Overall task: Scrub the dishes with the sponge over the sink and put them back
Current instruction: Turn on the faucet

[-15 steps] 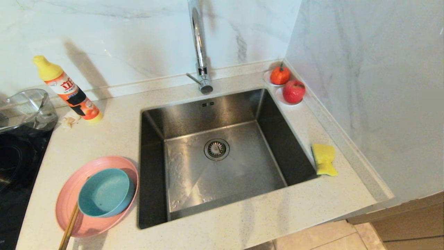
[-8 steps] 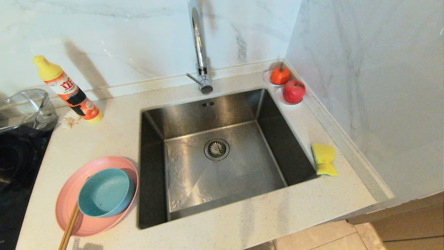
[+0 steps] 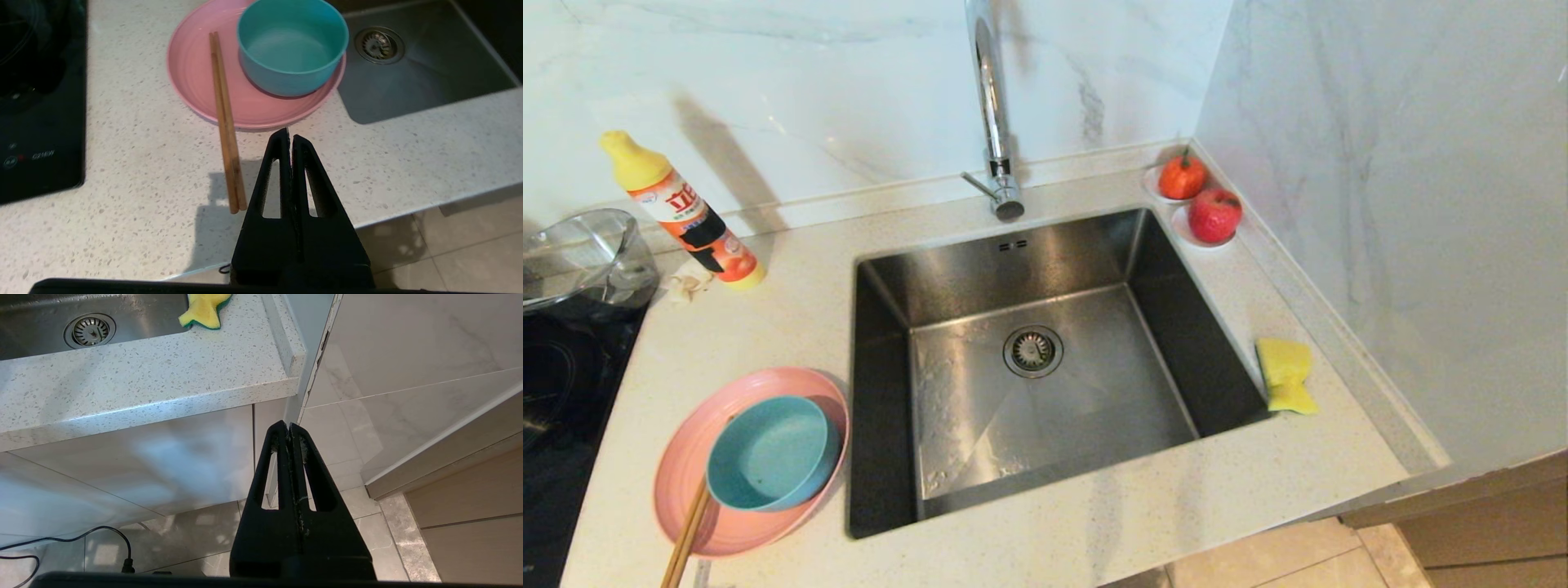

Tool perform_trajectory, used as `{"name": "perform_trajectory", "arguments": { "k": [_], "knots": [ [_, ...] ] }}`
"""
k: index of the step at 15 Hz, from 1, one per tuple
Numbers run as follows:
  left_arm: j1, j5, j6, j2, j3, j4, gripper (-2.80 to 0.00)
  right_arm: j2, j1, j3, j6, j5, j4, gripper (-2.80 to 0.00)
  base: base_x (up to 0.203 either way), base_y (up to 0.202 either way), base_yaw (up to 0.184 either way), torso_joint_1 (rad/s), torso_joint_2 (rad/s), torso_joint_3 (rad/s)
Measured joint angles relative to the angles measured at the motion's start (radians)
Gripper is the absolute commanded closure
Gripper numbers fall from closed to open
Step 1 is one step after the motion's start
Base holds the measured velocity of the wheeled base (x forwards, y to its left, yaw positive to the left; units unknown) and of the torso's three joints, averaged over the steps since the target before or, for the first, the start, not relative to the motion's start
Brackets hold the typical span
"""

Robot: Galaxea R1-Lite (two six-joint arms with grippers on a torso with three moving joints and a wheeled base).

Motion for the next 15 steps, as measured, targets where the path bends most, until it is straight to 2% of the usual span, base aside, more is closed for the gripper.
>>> {"name": "perform_trajectory", "arguments": {
  "k": [3, 4, 6, 8, 12, 15],
  "knots": [
    [0.0, 0.006, -0.036, -0.001, 0.0, -0.004, 0.0, 0.0, 0.0, 0.0, 0.0, 0.0, 0.0, 0.0, 0.0, 0.0, 0.0, 0.0, 0.0, 0.0],
    [0.0, 0.008, -0.03, -0.002, 0.0, -0.003, 0.0, 0.0, 0.0, 0.0, 0.0, 0.0, 0.0, 0.0, 0.0, 0.0, 0.0, 0.0, 0.0, 0.0],
    [0.0, 0.0, 0.027, -0.002, 0.0, -0.002, 0.0, 0.0, 0.0, 0.0, 0.0, 0.0, 0.0, 0.0, 0.0, 0.0, 0.0, 0.0, 0.0, 0.0],
    [0.0, -0.025, 0.042, -0.002, 0.0, 0.001, 0.0, 0.0, 0.0, 0.0, 0.0, 0.0, 0.0, 0.0, 0.0, 0.0, 0.0, 0.0, 0.0, 0.0],
    [0.0, -0.002, -0.029, -0.002, 0.0, -0.005, 0.0, 0.0, 0.0, 0.0, 0.0, 0.0, 0.0, 0.0, 0.0, 0.0, 0.0, 0.0, 0.0, 0.0],
    [0.0, 0.001, -0.032, -0.002, 0.0, -0.005, 0.0, 0.0, 0.0, 0.0, 0.0, 0.0, 0.0, 0.0, 0.0, 0.0, 0.0, 0.0, 0.0, 0.0]
  ]
}}
